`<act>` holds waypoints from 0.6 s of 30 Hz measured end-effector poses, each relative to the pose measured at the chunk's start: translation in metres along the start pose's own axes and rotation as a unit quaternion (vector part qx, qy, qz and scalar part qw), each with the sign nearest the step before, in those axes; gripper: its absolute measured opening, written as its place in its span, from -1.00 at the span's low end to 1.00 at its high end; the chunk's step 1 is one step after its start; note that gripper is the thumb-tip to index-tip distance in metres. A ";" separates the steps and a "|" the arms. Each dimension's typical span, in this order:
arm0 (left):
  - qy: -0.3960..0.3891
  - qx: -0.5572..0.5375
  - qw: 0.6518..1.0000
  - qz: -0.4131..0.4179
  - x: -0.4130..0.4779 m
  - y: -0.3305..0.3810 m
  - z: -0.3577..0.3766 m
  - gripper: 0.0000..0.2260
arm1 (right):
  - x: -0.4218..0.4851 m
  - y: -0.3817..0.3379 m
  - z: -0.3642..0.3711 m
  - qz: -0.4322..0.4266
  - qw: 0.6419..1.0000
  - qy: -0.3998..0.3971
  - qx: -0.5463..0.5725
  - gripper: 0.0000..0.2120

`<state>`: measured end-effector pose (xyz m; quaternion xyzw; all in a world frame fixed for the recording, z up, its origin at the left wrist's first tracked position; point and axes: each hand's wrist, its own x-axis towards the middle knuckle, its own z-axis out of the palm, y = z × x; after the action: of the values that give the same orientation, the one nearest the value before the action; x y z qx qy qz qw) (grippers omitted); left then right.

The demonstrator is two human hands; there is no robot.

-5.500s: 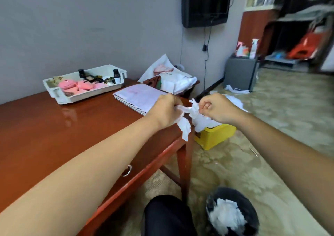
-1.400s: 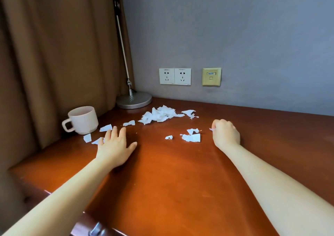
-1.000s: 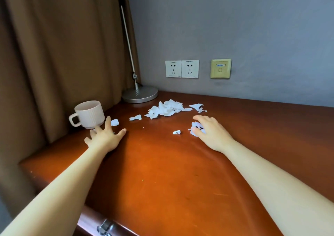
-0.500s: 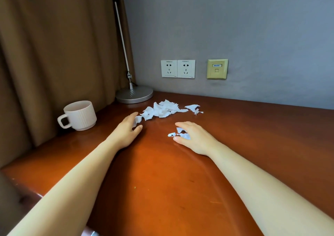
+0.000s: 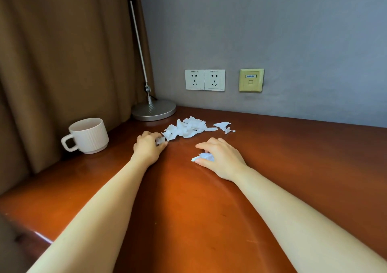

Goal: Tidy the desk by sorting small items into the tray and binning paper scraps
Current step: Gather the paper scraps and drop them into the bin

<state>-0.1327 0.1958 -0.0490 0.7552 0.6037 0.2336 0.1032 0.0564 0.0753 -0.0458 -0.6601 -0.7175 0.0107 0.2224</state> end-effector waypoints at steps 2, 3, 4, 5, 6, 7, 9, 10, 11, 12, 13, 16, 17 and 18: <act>0.008 -0.019 1.000 0.017 0.000 -0.001 0.001 -0.69 | 0.001 -0.001 0.000 -0.003 1.000 0.007 0.001 -0.64; 0.013 -0.027 0.999 0.024 0.001 -0.002 0.001 -0.73 | 0.001 -0.001 0.001 -0.005 1.000 0.010 0.000 -0.69; 0.016 -0.036 0.999 0.027 0.000 -0.002 0.001 -0.77 | 0.001 -0.001 0.001 -0.007 1.000 0.014 0.001 -0.72; 0.018 -0.044 0.998 0.028 0.000 -0.001 0.001 -0.79 | 0.001 -0.002 0.001 -0.008 1.000 0.016 0.003 -0.75; 0.021 -0.051 0.998 0.028 -0.001 0.000 0.001 -0.82 | 0.001 -0.002 0.001 -0.008 1.000 0.017 0.004 -0.77; 0.025 -0.054 0.998 0.030 -0.002 0.000 0.001 -0.83 | 0.001 -0.003 0.000 -0.007 1.000 0.019 0.005 -0.79; 0.032 -0.058 0.997 0.037 -0.004 0.001 0.001 -0.85 | 0.000 -0.003 0.001 -0.002 1.000 0.026 0.006 -0.80; 0.034 -0.060 0.997 0.044 -0.005 0.001 0.000 -0.85 | 0.000 -0.003 0.001 0.000 1.000 0.028 0.008 -0.79; 0.033 -0.061 0.996 0.052 -0.007 0.000 0.000 -0.85 | 0.000 -0.003 0.001 0.000 0.999 0.030 0.010 -0.77; 0.031 -0.062 0.996 0.063 -0.009 -0.001 -0.001 -0.84 | -0.001 -0.002 0.001 0.000 0.999 0.034 0.010 -0.74; 0.029 -0.063 0.995 0.077 -0.011 -0.002 -0.001 -0.82 | -0.002 -0.002 0.000 0.002 0.999 0.040 0.008 -0.70; 0.014 -0.077 0.990 0.115 -0.020 -0.003 -0.005 -0.76 | -0.008 -0.004 -0.003 0.022 0.995 0.092 -0.042 -0.61; -0.001 -0.083 0.990 0.116 -0.022 -0.003 -0.008 -0.74 | -0.012 -0.005 -0.004 0.033 0.991 0.109 -0.065 -0.60; -0.020 -0.088 0.990 0.110 -0.022 -0.003 -0.013 -0.73 | -0.015 -0.006 -0.005 0.043 0.988 0.121 -0.082 -0.59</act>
<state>-0.1451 0.1735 -0.0442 0.8097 0.4914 0.2808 0.1550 0.0530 0.0590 -0.0439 -0.7027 -0.6547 -0.1190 0.2520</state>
